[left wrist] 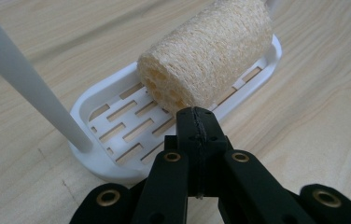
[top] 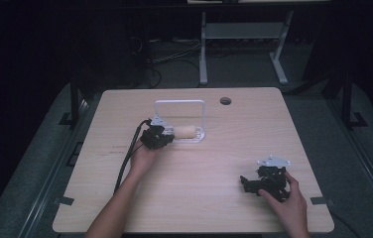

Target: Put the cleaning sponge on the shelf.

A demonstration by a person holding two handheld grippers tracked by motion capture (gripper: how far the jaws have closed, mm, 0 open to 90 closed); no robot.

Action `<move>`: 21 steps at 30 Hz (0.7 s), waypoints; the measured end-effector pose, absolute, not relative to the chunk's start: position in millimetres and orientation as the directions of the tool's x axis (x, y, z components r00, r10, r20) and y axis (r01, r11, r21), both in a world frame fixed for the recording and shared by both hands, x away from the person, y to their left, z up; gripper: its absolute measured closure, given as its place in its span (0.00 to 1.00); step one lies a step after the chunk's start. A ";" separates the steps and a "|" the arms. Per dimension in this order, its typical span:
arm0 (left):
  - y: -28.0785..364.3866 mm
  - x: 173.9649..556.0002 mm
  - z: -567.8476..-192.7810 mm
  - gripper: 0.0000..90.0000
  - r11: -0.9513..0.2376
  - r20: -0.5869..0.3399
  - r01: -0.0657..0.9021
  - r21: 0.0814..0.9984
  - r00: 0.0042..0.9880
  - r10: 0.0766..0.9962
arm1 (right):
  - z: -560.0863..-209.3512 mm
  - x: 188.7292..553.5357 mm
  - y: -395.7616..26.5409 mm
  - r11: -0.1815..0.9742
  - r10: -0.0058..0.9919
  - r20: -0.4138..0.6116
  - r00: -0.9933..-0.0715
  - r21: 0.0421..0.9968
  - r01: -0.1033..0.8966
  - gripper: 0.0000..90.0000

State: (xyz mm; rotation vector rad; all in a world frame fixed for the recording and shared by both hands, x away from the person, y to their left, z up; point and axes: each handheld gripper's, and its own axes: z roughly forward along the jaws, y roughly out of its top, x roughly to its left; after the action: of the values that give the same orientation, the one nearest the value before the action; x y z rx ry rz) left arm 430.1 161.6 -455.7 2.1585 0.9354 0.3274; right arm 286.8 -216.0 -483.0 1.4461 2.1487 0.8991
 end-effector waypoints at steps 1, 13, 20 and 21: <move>162.4 428.4 -454.5 1.00 -0.447 -0.063 0.524 0.725 0.697 0.714 | -483.0 286.8 -216.0 0.259 0.922 0.027 -0.387 0.699 0.666 0.01; 166.0 414.0 -444.7 1.00 -0.457 -0.066 0.522 0.720 0.708 0.703 | -483.0 286.8 -216.0 0.259 0.922 0.027 -0.387 0.699 0.666 0.01; 171.4 404.3 -437.4 0.90 -0.455 -0.068 0.525 0.719 0.705 0.706 | -483.0 286.8 -216.0 0.259 0.922 0.027 -0.387 0.699 0.666 0.01; 172.8 403.2 -436.6 0.87 -0.459 -0.060 0.521 0.720 0.705 0.707 | -483.0 286.8 -216.0 0.259 0.922 0.027 -0.386 0.699 0.667 0.01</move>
State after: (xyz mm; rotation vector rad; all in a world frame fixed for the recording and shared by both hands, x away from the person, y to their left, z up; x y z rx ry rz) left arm 403.2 172.8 -436.6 2.1649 0.9309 0.3199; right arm 286.8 -216.0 -483.0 1.4462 2.1486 0.8989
